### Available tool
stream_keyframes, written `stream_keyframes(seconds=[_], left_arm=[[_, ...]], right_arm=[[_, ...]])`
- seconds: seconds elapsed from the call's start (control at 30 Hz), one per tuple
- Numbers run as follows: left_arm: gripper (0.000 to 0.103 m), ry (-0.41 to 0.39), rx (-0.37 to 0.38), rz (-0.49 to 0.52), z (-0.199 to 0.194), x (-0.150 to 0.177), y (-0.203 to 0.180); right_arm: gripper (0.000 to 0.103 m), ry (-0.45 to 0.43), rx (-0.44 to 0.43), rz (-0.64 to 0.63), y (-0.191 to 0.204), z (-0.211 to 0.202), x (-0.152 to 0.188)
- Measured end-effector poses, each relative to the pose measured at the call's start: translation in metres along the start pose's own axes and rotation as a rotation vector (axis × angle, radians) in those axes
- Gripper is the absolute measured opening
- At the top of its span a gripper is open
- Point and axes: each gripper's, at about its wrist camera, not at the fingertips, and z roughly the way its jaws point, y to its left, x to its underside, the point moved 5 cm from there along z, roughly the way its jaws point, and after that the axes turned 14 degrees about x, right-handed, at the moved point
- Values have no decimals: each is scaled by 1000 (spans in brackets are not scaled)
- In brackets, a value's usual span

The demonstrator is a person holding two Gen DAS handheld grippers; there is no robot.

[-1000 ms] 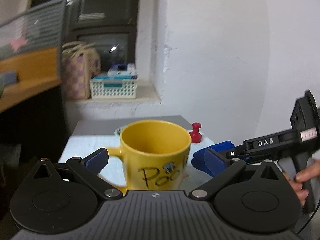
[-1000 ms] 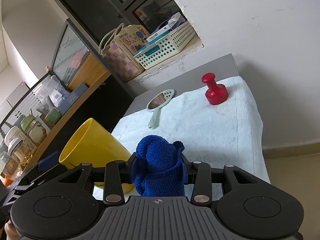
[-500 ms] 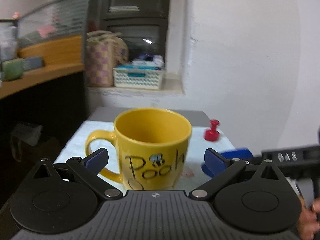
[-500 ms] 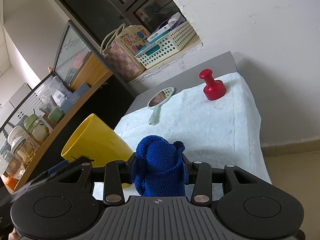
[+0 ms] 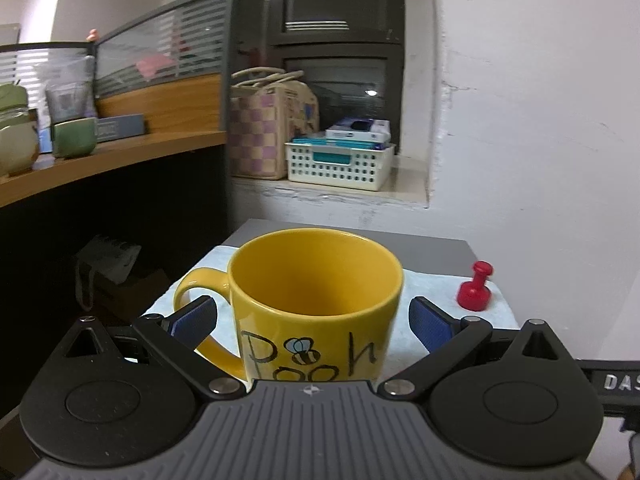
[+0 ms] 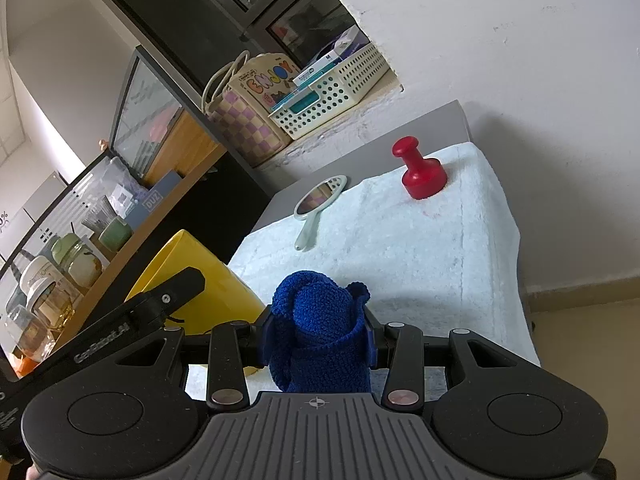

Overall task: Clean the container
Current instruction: 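Turn the yellow mug upright with the left gripper, showing its printed side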

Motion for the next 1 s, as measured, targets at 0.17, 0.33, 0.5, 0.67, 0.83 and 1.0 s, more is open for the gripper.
stream_keyframes(seconds=[0.17,0.33,0.5,0.67,0.83,1.0], left_arm=[[97,-20,-41,-21,5,-2,1],[96,-46,-56,-22,6,-1,0],[94,-60,-22,-13,5,1,4],[93,-54,41,5,2,2,10],[92,-30,128,31,0,1,19],[92,-21,218,63,-2,3,28]], right_arm=[[45,-2,-6,7,-2,0,0],[45,-4,-6,12,-4,-2,3],[45,-2,-5,9,-5,-3,2],[45,-2,-7,9,-4,-3,2],[45,-1,-18,16,-2,-3,1],[45,-1,-29,23,0,-4,1]])
